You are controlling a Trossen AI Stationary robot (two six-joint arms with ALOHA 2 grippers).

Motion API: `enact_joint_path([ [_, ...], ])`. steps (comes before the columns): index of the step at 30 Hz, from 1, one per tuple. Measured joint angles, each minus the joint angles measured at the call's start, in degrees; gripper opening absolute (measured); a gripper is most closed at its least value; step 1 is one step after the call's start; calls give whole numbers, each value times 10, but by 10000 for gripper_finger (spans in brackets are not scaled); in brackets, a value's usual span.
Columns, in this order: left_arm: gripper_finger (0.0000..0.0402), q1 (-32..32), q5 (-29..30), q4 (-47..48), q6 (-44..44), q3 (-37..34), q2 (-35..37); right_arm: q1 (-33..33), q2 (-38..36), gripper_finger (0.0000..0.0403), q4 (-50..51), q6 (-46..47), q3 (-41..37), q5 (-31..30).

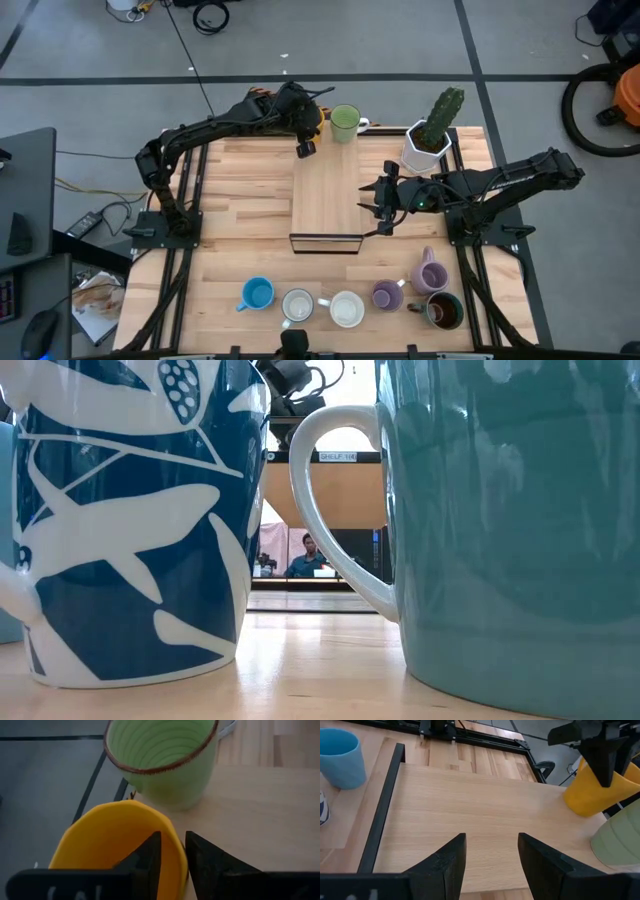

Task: Place coffee mugs
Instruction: Put the yellow mug on the shelf, then adjust the green mug on the shelf

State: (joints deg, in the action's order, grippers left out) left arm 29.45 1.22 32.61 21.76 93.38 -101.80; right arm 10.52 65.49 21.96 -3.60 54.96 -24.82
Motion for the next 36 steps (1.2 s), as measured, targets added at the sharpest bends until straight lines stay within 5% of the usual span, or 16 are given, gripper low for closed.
enact_joint_path([
  [13,94,-1,3,-6,21,0,3,-7,0,185,0,-9,0,-7],
  [27,94,-11,13,-15,45,0,41,-100,0,185,-63,-37,-50,35],
  [36,94,-32,-48,105,42,0,90,-122,0,185,-73,-60,-52,35],
])
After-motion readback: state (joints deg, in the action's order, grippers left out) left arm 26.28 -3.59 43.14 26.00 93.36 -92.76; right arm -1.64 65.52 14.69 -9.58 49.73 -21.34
